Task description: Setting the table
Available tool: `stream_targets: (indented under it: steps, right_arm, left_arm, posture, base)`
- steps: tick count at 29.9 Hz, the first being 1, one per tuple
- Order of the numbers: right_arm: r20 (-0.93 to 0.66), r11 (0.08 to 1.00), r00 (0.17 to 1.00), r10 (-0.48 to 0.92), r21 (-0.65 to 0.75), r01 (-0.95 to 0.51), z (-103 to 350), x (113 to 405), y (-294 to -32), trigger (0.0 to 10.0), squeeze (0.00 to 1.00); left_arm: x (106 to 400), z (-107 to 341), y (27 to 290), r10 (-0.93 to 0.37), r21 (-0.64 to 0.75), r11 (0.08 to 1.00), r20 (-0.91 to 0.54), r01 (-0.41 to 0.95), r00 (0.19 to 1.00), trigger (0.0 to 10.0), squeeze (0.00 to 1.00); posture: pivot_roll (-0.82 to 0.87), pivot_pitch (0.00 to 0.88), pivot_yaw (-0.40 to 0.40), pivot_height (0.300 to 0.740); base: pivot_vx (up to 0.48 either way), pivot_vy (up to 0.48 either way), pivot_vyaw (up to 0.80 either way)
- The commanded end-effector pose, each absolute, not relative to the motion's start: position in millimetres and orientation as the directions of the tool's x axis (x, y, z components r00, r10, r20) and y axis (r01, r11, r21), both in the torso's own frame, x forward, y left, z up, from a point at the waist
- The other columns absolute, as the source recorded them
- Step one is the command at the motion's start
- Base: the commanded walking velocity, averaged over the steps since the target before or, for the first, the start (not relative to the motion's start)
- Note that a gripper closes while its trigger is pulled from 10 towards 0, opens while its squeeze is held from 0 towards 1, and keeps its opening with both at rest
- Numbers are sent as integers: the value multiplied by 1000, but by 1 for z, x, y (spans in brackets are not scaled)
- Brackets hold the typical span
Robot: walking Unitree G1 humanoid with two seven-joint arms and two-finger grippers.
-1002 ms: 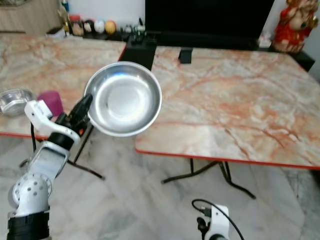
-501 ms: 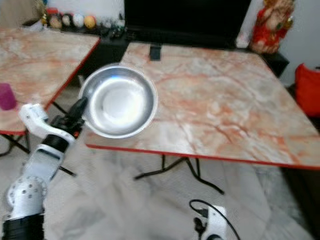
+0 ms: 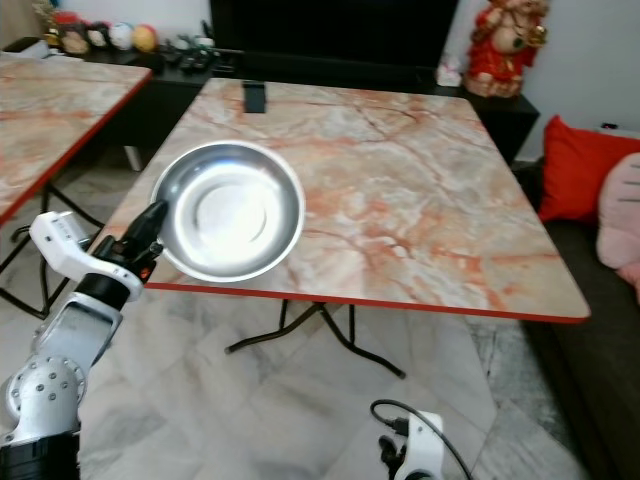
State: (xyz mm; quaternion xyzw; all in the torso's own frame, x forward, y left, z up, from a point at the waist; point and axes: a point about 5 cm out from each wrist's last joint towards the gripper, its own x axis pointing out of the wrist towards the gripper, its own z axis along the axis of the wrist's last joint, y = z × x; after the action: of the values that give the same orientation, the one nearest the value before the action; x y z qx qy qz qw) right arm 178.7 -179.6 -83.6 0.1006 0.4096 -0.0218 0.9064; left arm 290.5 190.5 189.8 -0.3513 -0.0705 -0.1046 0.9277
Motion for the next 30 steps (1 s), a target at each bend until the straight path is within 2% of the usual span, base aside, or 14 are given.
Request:
stream_targets:
  steps: [1,5,10,12,17,19,23,30]
  right_arm:
    - [-746,978,665,11,146,147,-83,177,-190,10000,0]
    - [-745,978,666,9,145,148,-83,177,-190,10000,0]
    - [-745,978,667,9,144,148,-83,177,-190,10000,0]
    - [-745,979,667,8,143,148,-83,177,-191,10000,0]
    - [-745,979,667,8,143,148,-83,177,-191,10000,0]
    - [-745,979,667,9,143,147,-83,177,-191,10000,0]
    - [-744,979,668,5,141,149,-83,178,-191,10000,0]
    - [-744,979,668,9,143,147,-83,178,-190,10000,0]
  left_arm:
    - [291,197,182,-187,-622,726,234,295,954,10000,0]
    - [291,197,185,-218,-582,753,223,309,950,10000,0]
    - [295,195,197,-261,-460,829,183,317,948,10000,0]
    - [297,192,202,-303,-350,877,132,331,944,10000,0]
    - [299,190,206,-343,-283,892,90,354,935,10000,0]
    - [298,186,204,-401,-247,882,57,402,914,10000,0]
    - [298,178,206,-429,-226,879,10,420,903,10000,0]
    - [303,171,212,-344,-378,862,50,337,938,10000,0]
  posture:
    - [59,0,-44,740]
    - [58,0,-45,740]
    - [58,0,-45,740]
    - [59,0,-42,740]
    - [60,0,-42,740]
    - [58,0,-41,740]
    - [55,0,-37,740]
    - [54,0,-37,740]
  base:
    - [0,-401,0]
    - [0,-404,0]
    - [0,-359,0]
    - [0,0,0]
    - [0,0,0]
    - [0,0,0]
    - [0,0,0]
    - [0,0,0]
